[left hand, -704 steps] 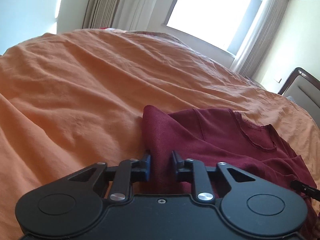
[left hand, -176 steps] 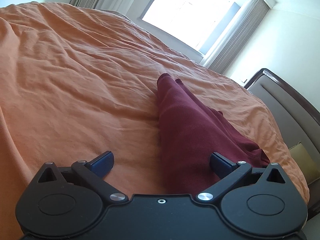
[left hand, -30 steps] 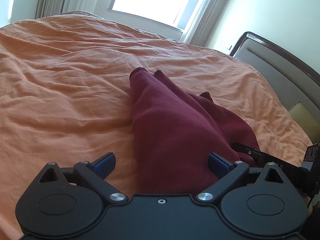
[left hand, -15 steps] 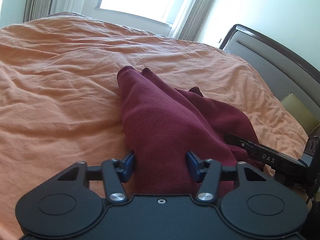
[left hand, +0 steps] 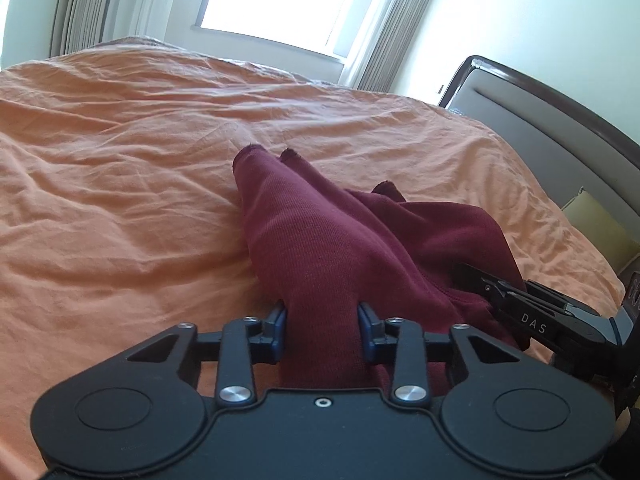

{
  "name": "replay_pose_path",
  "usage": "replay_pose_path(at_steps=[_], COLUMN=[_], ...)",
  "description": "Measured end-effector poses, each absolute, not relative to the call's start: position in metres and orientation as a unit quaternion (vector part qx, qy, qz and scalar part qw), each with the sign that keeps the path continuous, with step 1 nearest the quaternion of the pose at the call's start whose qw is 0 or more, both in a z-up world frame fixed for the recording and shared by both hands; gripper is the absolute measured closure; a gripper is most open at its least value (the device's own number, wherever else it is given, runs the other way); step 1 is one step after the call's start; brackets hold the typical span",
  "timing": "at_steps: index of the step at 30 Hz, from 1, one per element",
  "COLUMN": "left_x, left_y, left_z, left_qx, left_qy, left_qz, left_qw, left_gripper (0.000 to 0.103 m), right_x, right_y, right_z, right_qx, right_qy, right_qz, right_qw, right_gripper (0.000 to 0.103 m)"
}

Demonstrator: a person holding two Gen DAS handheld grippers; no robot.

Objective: Fold small clothes

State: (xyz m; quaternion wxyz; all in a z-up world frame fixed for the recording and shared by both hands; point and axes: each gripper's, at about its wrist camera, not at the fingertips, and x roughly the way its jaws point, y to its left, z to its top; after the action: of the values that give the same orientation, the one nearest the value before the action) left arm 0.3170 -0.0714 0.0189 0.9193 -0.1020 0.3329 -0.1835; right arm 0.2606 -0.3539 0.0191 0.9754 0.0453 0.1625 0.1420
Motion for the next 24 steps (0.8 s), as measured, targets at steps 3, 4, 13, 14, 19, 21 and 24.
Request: replay_pose_path(at_steps=[3, 4, 13, 14, 19, 21, 24], left_x=[0.316, 0.315, 0.302, 0.302, 0.303, 0.303, 0.304], left_y=[-0.067, -0.065, -0.012, -0.002, 0.046, 0.063, 0.083], left_z=[0.028, 0.032, 0.077, 0.08, 0.084, 0.079, 0.064], left_qx=[-0.103, -0.102, -0.09, -0.091, -0.092, -0.097, -0.11], left_qy=[0.321, 0.315, 0.253, 0.249, 0.24, 0.243, 0.258], left_qz=[-0.185, -0.185, -0.141, -0.132, -0.086, -0.071, -0.056], left_qw=[0.923, 0.925, 0.953, 0.955, 0.962, 0.963, 0.958], left_gripper=[0.073, 0.074, 0.074, 0.074, 0.074, 0.074, 0.074], right_x=[0.262, 0.263, 0.299, 0.304, 0.331, 0.338, 0.341], right_y=[-0.341, -0.335, -0.262, -0.253, -0.207, -0.196, -0.186], right_z=[0.036, 0.04, 0.065, 0.065, 0.051, 0.04, 0.022], right_qx=[0.044, 0.045, 0.056, 0.057, 0.059, 0.056, 0.045], right_qy=[0.14, 0.134, 0.099, 0.1, 0.118, 0.135, 0.155], right_qz=[0.158, 0.163, 0.22, 0.226, 0.251, 0.257, 0.256], right_qw=[0.976, 0.976, 0.969, 0.967, 0.959, 0.955, 0.953], right_gripper=[0.085, 0.085, 0.085, 0.085, 0.085, 0.085, 0.085])
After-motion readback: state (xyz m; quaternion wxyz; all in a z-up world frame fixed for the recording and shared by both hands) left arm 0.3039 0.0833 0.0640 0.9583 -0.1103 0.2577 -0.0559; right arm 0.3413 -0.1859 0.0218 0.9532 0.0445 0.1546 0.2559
